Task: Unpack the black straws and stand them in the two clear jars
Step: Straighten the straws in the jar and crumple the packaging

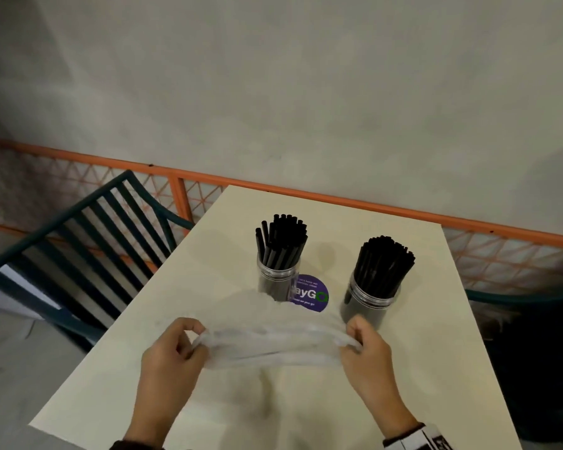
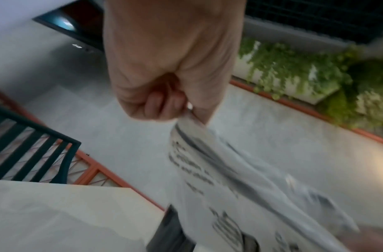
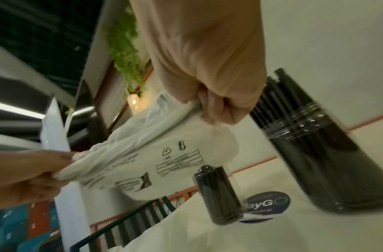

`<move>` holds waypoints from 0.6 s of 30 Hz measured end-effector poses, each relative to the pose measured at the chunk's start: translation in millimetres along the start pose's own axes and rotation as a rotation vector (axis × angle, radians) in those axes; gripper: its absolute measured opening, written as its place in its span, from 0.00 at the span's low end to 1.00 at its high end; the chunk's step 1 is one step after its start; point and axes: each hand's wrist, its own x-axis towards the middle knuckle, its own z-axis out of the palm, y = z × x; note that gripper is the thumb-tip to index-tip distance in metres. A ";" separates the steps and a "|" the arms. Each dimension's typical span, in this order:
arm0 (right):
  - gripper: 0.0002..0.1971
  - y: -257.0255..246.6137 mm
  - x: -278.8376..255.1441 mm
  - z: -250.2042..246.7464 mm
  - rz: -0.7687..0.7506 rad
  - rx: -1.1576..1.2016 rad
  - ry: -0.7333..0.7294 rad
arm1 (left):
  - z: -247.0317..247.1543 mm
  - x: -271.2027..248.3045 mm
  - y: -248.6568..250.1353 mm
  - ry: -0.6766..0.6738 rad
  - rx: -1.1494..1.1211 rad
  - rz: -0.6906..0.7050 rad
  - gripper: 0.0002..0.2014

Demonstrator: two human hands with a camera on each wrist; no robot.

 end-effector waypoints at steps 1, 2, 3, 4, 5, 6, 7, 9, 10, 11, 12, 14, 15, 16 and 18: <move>0.22 -1.8 -0.2 5.5 0.028 0.039 -0.056 | -4.9 3.7 -5.3 0.032 0.034 -0.018 0.15; 0.19 -6.0 -0.9 10.5 0.053 0.113 -0.139 | -9.2 7.1 -9.8 0.019 0.047 -0.027 0.15; 0.14 -9.4 -1.1 16.0 0.107 0.229 -0.256 | -14.9 11.5 -15.2 -0.035 0.035 -0.034 0.15; 0.06 -15.8 -2.1 20.2 0.172 0.367 -0.385 | -21.6 15.9 -19.9 -0.117 -0.006 -0.063 0.13; 0.06 -19.8 -2.5 23.1 0.233 0.471 -0.473 | -28.9 19.9 -22.7 -0.208 -0.078 -0.118 0.11; 0.09 -21.4 -2.3 26.5 0.268 0.540 -0.539 | -36.2 23.3 -26.0 -0.287 -0.153 -0.185 0.08; 0.10 -22.7 -2.3 30.9 0.271 0.557 -0.574 | -43.4 26.9 -31.0 -0.343 -0.189 -0.228 0.06; 0.10 -26.8 -3.3 41.9 0.264 0.518 -0.559 | -55.2 32.6 -39.4 -0.416 -0.155 -0.235 0.06; 0.12 -28.0 -4.0 48.4 0.265 0.507 -0.543 | -59.0 35.0 -42.8 -0.455 -0.145 -0.229 0.06; 0.15 -27.1 -4.9 54.9 0.271 0.499 -0.532 | -61.8 37.6 -45.2 -0.489 -0.145 -0.222 0.08; 0.17 -29.0 -6.5 61.0 0.269 0.485 -0.533 | -63.2 40.0 -47.4 -0.513 -0.156 -0.212 0.11; 0.18 -31.6 -11.3 73.2 0.240 0.400 -0.523 | -65.2 45.2 -52.9 -0.527 -0.086 -0.123 0.13; 0.18 -33.1 -14.1 78.6 0.205 0.333 -0.502 | -66.3 48.1 -54.5 -0.515 -0.014 -0.047 0.13; 0.17 -34.3 -16.0 83.4 0.158 0.251 -0.453 | -67.5 51.0 -56.7 -0.484 0.037 0.022 0.13; 0.12 -35.9 -17.5 90.7 0.056 0.058 -0.274 | -71.9 56.3 -60.5 -0.356 0.071 0.110 0.15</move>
